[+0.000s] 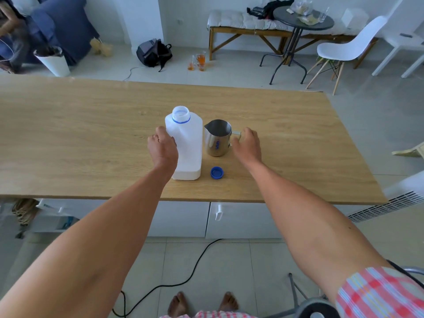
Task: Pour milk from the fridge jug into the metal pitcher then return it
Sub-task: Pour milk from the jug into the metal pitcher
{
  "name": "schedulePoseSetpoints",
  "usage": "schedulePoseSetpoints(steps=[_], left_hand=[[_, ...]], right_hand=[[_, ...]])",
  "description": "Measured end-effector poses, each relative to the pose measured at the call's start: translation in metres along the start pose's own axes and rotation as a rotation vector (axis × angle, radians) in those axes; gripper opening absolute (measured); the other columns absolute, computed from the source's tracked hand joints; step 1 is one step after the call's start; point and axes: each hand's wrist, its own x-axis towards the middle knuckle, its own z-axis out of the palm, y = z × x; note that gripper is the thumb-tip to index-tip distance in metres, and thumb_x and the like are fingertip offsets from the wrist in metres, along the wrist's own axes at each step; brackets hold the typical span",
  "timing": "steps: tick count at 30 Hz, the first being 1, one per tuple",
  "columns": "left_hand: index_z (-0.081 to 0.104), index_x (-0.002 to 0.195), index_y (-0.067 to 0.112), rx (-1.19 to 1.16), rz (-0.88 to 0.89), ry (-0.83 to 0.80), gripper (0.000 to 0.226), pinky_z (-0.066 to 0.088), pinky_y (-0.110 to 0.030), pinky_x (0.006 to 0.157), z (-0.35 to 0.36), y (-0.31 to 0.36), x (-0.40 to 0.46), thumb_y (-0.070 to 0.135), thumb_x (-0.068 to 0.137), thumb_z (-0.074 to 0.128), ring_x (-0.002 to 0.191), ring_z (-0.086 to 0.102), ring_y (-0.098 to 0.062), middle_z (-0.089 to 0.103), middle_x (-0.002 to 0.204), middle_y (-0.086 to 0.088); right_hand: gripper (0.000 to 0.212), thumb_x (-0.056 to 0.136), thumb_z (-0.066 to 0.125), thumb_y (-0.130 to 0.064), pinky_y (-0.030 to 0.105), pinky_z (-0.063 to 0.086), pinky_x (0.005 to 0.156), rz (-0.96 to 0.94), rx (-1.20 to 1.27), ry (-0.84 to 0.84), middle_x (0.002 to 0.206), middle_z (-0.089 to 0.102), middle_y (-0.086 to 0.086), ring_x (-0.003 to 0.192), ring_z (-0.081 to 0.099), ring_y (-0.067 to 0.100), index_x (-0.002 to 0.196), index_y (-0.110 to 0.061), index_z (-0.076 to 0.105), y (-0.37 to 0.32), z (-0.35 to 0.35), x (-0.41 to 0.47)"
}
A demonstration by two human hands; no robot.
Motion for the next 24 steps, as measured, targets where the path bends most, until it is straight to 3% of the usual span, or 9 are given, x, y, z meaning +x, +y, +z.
schedulePoseSetpoints(steps=[4,6,8,11,13,16,18,21,24], left_hand=[[0.022,0.059,0.02,-0.008,0.036,-0.016,0.038,0.024,-0.025,0.048,0.003,0.002,0.004,0.021,0.094,0.037,0.045,0.026,-0.014,0.027,0.049,0.005],[0.021,0.059,0.02,0.002,0.042,-0.023,0.037,0.023,-0.026,0.048,0.005,0.004,0.007,0.023,0.092,0.037,0.046,0.025,-0.015,0.026,0.054,0.002],[0.022,0.053,0.021,0.018,0.051,-0.035,0.041,0.022,-0.027,0.05,0.007,0.007,0.009,0.023,0.091,0.037,0.047,0.024,-0.016,0.026,0.051,0.003],[0.024,0.041,0.023,0.071,0.067,-0.043,0.051,0.021,-0.029,0.051,0.009,0.013,0.012,0.024,0.091,0.038,0.05,0.023,-0.017,0.028,0.045,0.008],[0.023,0.045,0.022,0.11,0.094,-0.023,0.047,0.021,-0.03,0.051,0.011,0.018,0.012,0.027,0.089,0.04,0.052,0.022,-0.018,0.027,0.049,0.004],[0.021,0.061,0.01,0.217,0.153,-0.008,0.039,0.021,-0.038,0.054,0.012,0.026,0.013,0.035,0.085,0.04,0.062,0.021,-0.024,0.026,0.064,-0.01],[0.025,0.064,0.004,0.326,0.214,-0.022,0.041,0.022,-0.038,0.056,0.013,0.031,0.015,0.036,0.086,0.038,0.064,0.022,-0.023,0.027,0.067,-0.009],[0.023,0.06,0.015,0.494,0.275,-0.049,0.036,0.022,-0.037,0.055,0.018,0.041,0.016,0.036,0.087,0.035,0.058,0.023,-0.021,0.026,0.062,-0.004],[0.023,0.06,0.015,0.674,0.325,-0.064,0.038,0.021,-0.032,0.05,0.023,0.049,0.017,0.033,0.092,0.035,0.056,0.024,-0.021,0.027,0.06,0.0]], right_hand=[[0.048,0.103,0.041,-0.03,0.039,0.042,0.103,0.042,-0.053,-0.084,0.151,0.043,0.01,0.132,0.047,0.028,0.145,-0.007,0.047,-0.007,-0.003,0.032],[0.03,0.103,0.037,-0.025,0.033,0.041,0.087,0.065,-0.027,-0.14,0.131,0.051,0.012,0.112,0.053,0.03,0.112,-0.011,0.061,-0.006,0.002,0.043],[0.027,0.101,0.035,-0.02,0.031,0.035,0.077,0.078,-0.008,-0.173,0.11,0.055,0.013,0.095,0.05,0.027,0.082,-0.015,0.053,-0.003,0.007,0.049],[0.023,0.1,0.036,-0.018,0.034,0.042,0.075,0.115,0.075,-0.21,0.098,0.057,0.007,0.09,0.053,0.027,0.094,-0.009,0.056,0.0,0.007,0.048],[0.021,0.1,0.038,-0.016,0.036,0.051,0.071,0.14,0.164,-0.242,0.095,0.058,0.006,0.088,0.062,0.03,0.096,-0.007,0.056,0.0,0.006,0.045],[0.02,0.101,0.038,-0.012,0.023,0.043,0.052,0.182,0.259,-0.333,0.089,0.062,0.008,0.065,0.062,0.023,0.096,-0.007,0.056,0.0,0.004,0.035],[0.022,0.102,0.037,-0.015,0.026,0.04,0.055,0.208,0.297,-0.362,0.084,0.064,0.005,0.062,0.059,0.018,0.093,-0.011,0.057,0.003,0.006,0.028],[0.023,0.103,0.038,-0.014,0.03,0.037,0.054,0.228,0.38,-0.342,0.075,0.057,0.004,0.061,0.049,0.016,0.086,-0.014,0.053,0.006,0.01,0.017],[0.024,0.103,0.04,-0.014,0.029,0.035,0.052,0.246,0.426,-0.321,0.077,0.054,0.003,0.064,0.045,0.015,0.081,-0.017,0.05,0.008,0.012,0.009]])
